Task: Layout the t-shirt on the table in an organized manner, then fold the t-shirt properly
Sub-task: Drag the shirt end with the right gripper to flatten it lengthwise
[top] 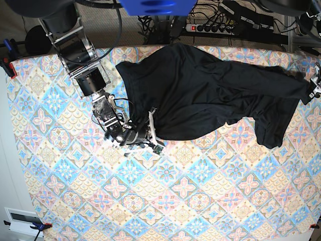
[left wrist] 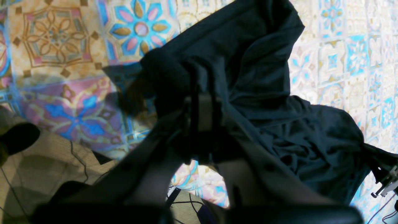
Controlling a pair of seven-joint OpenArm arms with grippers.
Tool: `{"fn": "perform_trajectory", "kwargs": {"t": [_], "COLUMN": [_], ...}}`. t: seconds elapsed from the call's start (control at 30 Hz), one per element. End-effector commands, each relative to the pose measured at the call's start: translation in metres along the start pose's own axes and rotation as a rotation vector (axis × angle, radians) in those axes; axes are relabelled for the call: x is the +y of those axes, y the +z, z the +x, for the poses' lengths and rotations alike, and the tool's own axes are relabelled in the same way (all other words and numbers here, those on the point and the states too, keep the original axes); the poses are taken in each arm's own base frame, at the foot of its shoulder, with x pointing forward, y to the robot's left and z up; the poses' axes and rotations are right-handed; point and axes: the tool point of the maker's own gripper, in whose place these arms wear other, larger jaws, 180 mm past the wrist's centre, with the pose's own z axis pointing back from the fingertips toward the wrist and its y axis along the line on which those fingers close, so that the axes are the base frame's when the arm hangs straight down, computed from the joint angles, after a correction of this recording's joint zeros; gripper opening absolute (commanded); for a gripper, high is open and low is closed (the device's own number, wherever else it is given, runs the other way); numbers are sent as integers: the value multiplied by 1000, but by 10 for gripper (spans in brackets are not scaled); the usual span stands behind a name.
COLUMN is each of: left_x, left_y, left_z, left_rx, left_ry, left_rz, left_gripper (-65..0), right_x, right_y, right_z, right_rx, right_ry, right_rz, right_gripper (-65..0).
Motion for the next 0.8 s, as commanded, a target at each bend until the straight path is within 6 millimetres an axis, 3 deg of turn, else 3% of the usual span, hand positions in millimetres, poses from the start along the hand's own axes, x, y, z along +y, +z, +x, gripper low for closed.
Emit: {"fn": "perform_trajectory", "kwargs": {"t": [0.0, 0.07, 0.13, 0.33, 0.53, 0.77], "left_x": [-5, -4, -4, -3, -6, -54], "left_y": [6, 5, 5, 5, 6, 2], "left_z": [13, 9, 4, -3, 1, 33], "left_rx": [-31, -9, 19, 56, 39, -64], "left_ry": [-25, -24, -24, -20, -13, 50], "left_rz": [-7, -7, -6, -5, -21, -199], "left_gripper": [-618, -571, -518, -394, -365, -365], "right_x": [-24, -33, -37, -75, -128, -169], "right_y": [15, 27, 35, 62, 95, 127], "right_z": [16, 28, 28, 23, -1, -35], "right_rx": [-33, -81, -107, -157, -184, -167], "right_ry": [11, 3, -26, -115, -250, -315], "right_rz": [-70, -101, -119, -205, -315, -416], "right_gripper": [-643, -650, -650, -650, -650, -650]}}
